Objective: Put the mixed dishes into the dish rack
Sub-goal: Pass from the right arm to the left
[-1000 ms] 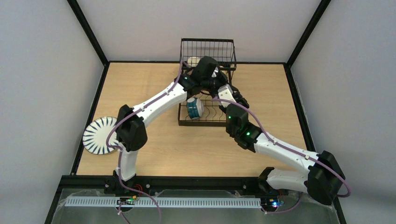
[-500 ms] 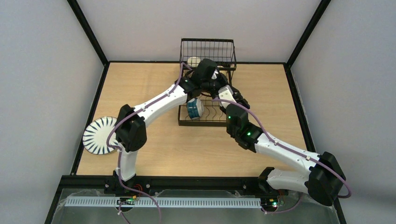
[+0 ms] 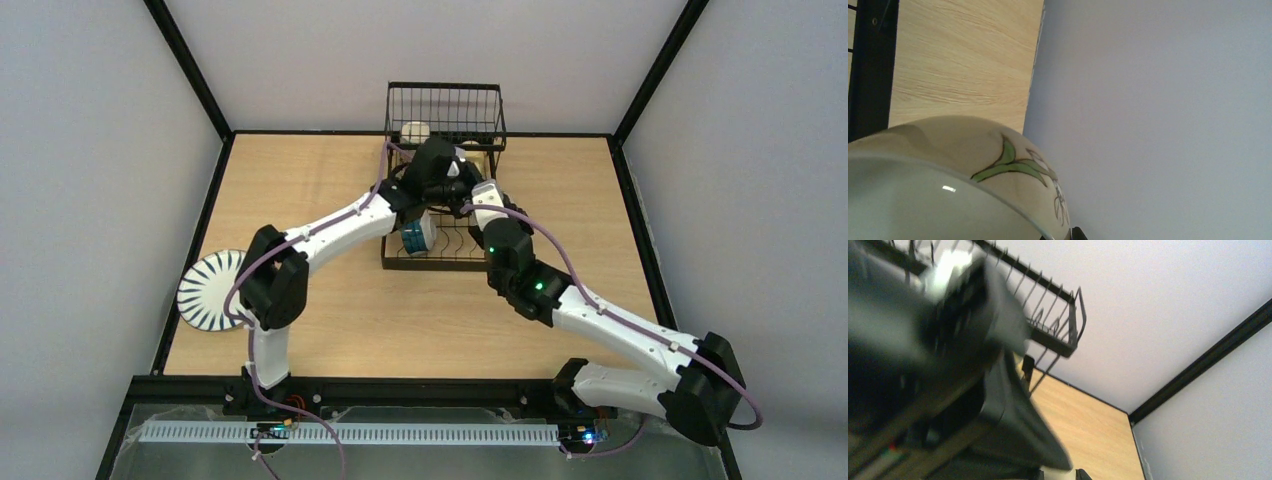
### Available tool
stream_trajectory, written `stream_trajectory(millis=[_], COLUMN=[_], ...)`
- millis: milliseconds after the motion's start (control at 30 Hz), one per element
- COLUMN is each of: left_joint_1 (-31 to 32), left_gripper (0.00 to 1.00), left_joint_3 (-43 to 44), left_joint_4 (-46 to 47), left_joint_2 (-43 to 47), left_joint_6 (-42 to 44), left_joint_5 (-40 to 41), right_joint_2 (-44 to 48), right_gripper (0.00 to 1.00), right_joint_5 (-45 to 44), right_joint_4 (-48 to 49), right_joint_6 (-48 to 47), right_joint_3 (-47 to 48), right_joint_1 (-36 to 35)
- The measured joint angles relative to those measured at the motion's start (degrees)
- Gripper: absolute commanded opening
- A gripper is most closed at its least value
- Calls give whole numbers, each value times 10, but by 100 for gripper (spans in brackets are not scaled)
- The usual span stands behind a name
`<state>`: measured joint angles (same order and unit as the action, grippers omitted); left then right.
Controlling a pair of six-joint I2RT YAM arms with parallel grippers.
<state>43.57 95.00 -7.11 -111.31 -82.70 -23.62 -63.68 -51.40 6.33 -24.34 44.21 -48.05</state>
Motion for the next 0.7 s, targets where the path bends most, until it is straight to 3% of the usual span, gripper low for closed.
stream_trajectory(millis=[167, 433, 700], left_joint_1=[-1, -2, -11], left_gripper=[2, 2, 2], left_joint_3=[-62, -96, -192], left_joint_4=[42, 57, 163], left_joint_2=[5, 6, 42], left_joint_6=[6, 12, -3], left_joint_5=[10, 13, 10], right_joint_2=[29, 50, 71], right_gripper=[39, 41, 42], right_joint_5=[7, 5, -3], right_joint_4=[-2, -13, -29], right_joint_6=[40, 74, 101], right_joint_3=[32, 42, 42], right_joint_1=[-7, -7, -7])
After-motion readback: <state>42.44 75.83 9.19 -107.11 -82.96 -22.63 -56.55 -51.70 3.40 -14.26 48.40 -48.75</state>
